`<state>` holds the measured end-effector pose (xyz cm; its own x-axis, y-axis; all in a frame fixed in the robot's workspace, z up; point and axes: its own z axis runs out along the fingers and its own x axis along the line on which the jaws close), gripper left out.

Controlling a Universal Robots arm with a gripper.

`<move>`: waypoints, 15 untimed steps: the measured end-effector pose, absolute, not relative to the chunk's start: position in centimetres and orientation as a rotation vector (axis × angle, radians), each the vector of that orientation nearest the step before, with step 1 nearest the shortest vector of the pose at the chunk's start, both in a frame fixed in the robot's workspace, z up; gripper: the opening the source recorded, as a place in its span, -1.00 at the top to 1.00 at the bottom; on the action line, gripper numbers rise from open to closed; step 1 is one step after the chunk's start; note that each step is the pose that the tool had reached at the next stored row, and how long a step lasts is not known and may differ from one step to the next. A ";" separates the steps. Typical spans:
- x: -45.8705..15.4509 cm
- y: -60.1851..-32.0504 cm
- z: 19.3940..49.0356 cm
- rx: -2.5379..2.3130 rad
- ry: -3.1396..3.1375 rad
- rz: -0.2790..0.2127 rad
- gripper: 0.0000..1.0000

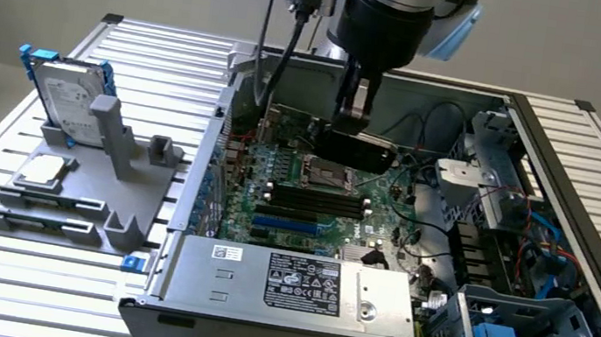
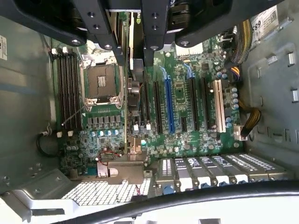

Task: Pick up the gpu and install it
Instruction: 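Insert the gpu into the slot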

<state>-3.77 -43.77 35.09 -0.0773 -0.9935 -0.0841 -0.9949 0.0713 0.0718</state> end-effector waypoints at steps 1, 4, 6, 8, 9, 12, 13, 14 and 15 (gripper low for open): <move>-3.8 -43.8 34.9 -2.133 2.283 0.172 0.48; -3.9 -43.8 34.4 -2.155 2.263 0.173 0.48; -4.2 -43.8 34.0 -2.163 2.256 0.173 0.48; -4.5 -43.9 33.6 -2.169 2.250 0.173 0.48; -4.7 -44.0 33.5 -2.170 2.248 0.174 0.48; -5.4 -44.4 33.0 -2.171 2.243 0.179 0.48; -5.4 -44.6 32.8 -2.171 2.239 0.182 0.48; -5.4 -45.0 32.8 -2.170 2.238 0.184 0.48; -5.4 -45.3 32.8 -2.170 2.238 0.184 0.48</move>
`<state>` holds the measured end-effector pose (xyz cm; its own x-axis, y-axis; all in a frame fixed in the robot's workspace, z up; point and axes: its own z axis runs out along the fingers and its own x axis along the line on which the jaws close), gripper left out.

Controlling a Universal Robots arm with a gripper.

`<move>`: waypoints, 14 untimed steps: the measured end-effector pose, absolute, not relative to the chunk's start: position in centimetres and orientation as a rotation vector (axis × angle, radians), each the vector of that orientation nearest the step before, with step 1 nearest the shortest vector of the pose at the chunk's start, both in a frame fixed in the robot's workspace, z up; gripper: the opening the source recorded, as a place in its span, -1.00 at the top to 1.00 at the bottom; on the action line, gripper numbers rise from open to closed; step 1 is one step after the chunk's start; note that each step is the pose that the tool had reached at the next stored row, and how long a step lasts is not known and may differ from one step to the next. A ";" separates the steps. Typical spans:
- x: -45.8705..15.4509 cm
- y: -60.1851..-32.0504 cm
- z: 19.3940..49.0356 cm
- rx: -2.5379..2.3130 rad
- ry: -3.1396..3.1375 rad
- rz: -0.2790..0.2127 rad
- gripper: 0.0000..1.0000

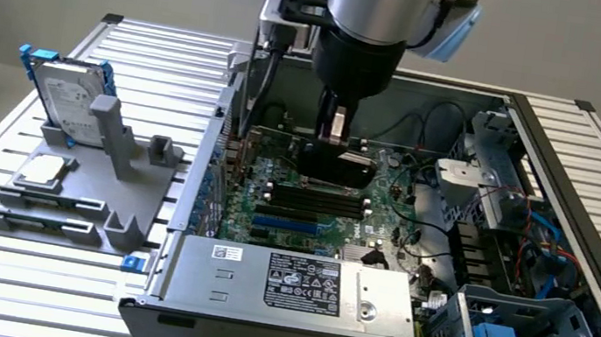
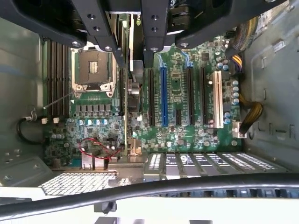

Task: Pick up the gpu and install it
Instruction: 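Insert the gpu into the slot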

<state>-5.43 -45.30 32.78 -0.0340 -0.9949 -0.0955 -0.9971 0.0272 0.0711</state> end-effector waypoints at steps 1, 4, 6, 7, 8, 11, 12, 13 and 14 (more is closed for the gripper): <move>-5.4 -45.6 32.8 -2.172 2.236 0.183 0.48; -5.4 -46.2 32.6 -2.175 2.232 0.182 0.48; -5.5 -46.4 32.5 -2.177 2.231 0.182 0.48; -5.5 -46.4 32.4 -2.178 2.230 0.180 0.48; -5.5 -46.4 32.4 -2.181 2.231 0.177 0.48; -5.6 -46.4 32.3 -2.193 2.233 0.164 0.48; -5.6 -46.4 32.3 -2.197 2.236 0.158 0.48; -5.7 -46.4 32.3 -2.200 2.238 0.152 0.48; -5.8 -46.4 32.2 -2.202 2.240 0.144 0.48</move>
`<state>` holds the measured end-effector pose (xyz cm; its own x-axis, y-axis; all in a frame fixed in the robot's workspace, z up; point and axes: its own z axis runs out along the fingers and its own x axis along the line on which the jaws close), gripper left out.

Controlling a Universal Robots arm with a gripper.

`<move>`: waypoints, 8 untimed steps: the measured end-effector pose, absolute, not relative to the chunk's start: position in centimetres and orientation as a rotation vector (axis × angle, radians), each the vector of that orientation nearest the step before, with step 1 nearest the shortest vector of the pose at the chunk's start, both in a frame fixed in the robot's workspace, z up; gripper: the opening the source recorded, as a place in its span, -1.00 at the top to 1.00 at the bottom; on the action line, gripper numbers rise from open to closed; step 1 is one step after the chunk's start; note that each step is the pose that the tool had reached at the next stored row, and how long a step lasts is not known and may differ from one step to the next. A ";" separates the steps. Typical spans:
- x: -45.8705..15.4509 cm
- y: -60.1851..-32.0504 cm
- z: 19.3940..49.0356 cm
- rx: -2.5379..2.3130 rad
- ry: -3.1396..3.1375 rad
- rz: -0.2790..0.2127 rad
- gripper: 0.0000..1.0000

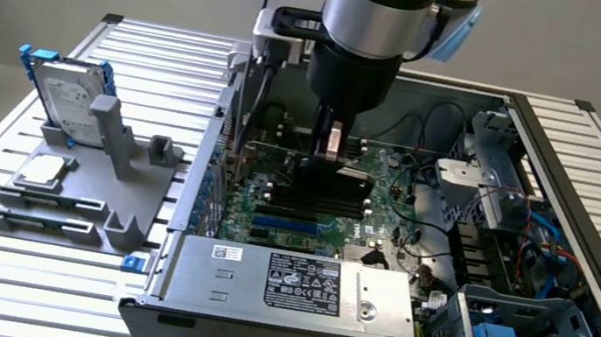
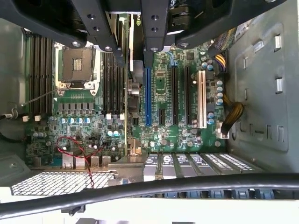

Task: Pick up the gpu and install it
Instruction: 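Insert the gpu into the slot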

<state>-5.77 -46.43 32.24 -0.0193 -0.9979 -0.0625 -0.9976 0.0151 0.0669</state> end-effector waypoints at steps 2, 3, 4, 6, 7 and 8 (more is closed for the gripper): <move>-5.9 -46.4 32.2 2.207 -2.242 -0.117 0.48; -6.1 -46.4 32.2 2.213 -2.247 -0.101 0.48; -6.2 -46.4 32.2 2.219 -2.251 -0.088 0.48; -6.6 -46.4 32.1 2.226 -2.257 -0.069 0.48; -6.8 -46.4 32.0 2.228 -2.257 -0.064 0.48; -7.0 -46.4 31.9 2.229 -2.257 -0.060 0.48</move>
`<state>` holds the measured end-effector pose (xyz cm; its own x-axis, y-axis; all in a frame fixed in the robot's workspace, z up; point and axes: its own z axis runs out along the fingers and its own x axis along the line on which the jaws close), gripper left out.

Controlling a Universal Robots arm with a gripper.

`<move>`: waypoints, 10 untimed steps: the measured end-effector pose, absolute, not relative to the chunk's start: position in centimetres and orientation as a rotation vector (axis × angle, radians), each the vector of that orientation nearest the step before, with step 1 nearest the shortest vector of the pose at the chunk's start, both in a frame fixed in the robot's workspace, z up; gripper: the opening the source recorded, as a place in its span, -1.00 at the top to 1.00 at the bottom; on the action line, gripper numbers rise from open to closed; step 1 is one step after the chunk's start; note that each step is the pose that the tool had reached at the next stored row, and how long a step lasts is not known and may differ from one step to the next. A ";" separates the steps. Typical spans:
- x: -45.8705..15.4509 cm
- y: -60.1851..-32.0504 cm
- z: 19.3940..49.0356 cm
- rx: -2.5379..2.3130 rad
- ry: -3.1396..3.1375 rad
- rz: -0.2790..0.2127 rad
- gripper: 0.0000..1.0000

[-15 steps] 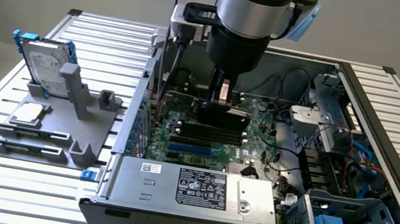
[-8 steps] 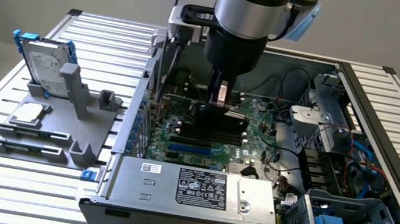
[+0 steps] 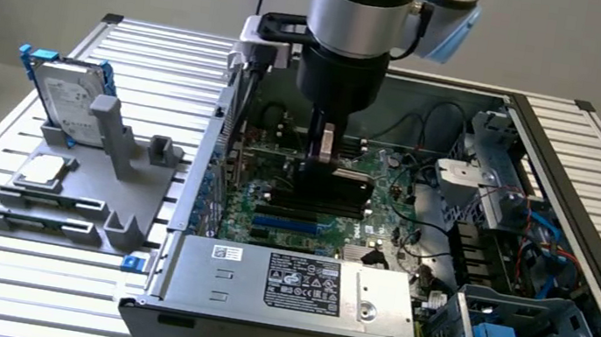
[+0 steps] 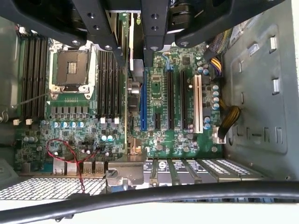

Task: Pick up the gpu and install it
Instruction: 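Insert the gpu into the slot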

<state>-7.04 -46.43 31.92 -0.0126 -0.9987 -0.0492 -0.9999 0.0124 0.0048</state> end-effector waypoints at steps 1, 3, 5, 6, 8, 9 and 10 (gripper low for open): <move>-7.3 -46.4 31.8 -2.185 2.211 0.056 0.48; -7.7 -46.4 31.6 -2.188 2.210 0.052 0.48; -8.0 -46.4 31.4 -2.191 2.208 0.048 0.48; -8.2 -46.4 31.3 -2.192 2.207 0.047 0.48; -8.3 -46.4 31.0 -2.195 2.204 0.045 0.48; -8.3 -46.4 30.9 -2.195 2.203 0.044 0.48; -8.3 -46.4 30.7 -2.194 2.202 0.042 0.48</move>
